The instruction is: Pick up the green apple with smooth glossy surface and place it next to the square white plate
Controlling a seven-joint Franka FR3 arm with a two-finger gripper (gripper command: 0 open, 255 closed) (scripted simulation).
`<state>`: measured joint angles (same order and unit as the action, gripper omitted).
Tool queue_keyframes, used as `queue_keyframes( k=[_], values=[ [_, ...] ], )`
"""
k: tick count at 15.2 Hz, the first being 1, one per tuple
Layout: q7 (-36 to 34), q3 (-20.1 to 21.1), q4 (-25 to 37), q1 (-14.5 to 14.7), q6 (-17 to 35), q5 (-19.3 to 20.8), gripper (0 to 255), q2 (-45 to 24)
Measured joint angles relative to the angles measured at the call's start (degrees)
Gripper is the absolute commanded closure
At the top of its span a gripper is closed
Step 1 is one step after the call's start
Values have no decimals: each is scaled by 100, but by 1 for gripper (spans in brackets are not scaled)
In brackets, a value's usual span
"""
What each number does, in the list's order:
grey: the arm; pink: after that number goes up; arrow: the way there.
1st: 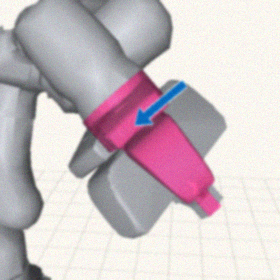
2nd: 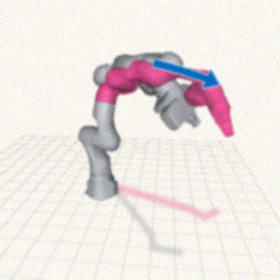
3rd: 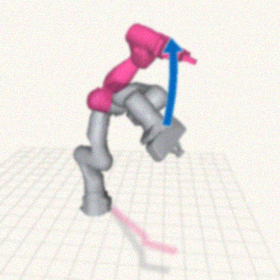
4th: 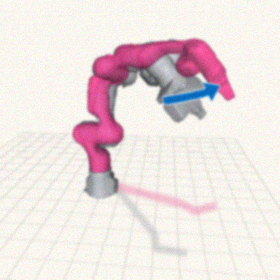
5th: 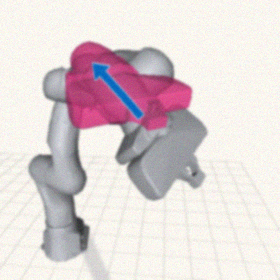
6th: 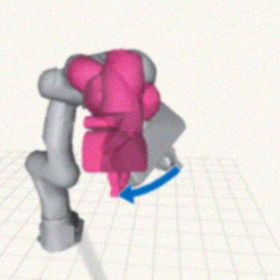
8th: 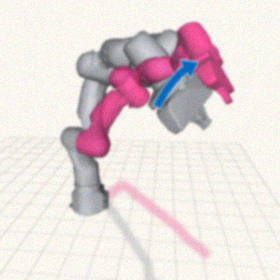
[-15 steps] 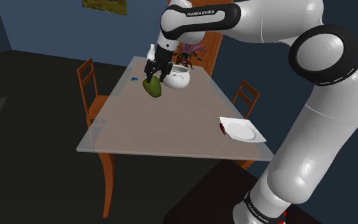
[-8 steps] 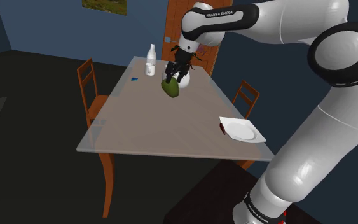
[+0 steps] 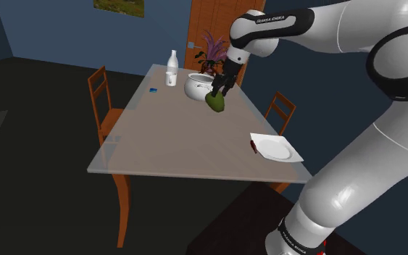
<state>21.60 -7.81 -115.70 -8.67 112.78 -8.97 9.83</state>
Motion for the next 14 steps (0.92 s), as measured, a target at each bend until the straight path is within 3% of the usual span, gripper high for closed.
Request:
queue_keyframes(
  k=[14],
  values=[
    [1800,-1126,-79,-749,-363,87,255,157]
  ],
)
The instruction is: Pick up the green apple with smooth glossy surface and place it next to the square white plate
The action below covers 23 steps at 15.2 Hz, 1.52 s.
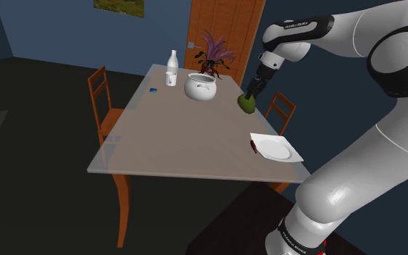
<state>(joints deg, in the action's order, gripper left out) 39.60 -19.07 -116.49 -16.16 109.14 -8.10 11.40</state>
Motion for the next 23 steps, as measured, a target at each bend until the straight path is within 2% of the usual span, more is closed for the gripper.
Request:
queue_keyframes(
  k=[23],
  values=[
    [535,-113,-1266,10,1682,-334,255,-502]
  ],
)
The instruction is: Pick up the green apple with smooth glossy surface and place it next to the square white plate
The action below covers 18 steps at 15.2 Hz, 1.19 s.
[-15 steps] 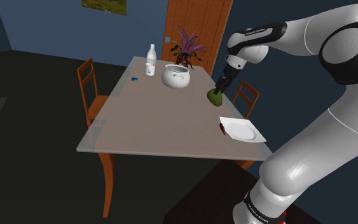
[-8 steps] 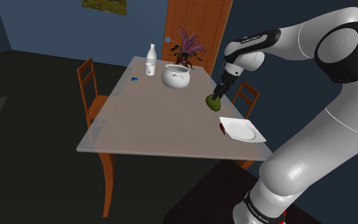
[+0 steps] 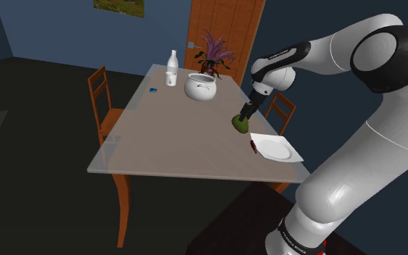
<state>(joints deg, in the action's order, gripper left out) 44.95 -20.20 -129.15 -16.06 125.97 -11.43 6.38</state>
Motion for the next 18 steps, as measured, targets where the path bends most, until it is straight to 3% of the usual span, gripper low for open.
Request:
queue_keyframes(
  k=[8,15,16,18],
  values=[
    [266,-29,-302,20,568,-243,255,-316],
    [296,-26,-332,28,645,-283,255,-367],
    [296,-26,-332,28,645,-283,0,-367],
    [296,-26,-332,28,646,-284,0,-367]
  ],
)
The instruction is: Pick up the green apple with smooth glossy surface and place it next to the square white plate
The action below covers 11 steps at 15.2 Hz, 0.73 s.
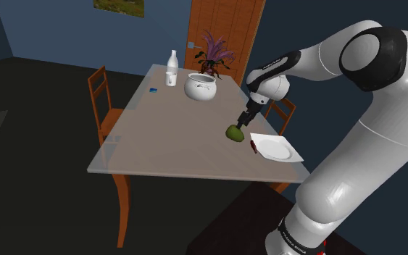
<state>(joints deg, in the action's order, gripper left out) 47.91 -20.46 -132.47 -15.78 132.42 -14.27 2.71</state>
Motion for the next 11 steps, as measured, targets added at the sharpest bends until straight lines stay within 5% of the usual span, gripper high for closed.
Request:
queue_keyframes(
  k=[11],
  values=[
    [-208,-33,294,-80,-673,313,0,427]
  ],
)
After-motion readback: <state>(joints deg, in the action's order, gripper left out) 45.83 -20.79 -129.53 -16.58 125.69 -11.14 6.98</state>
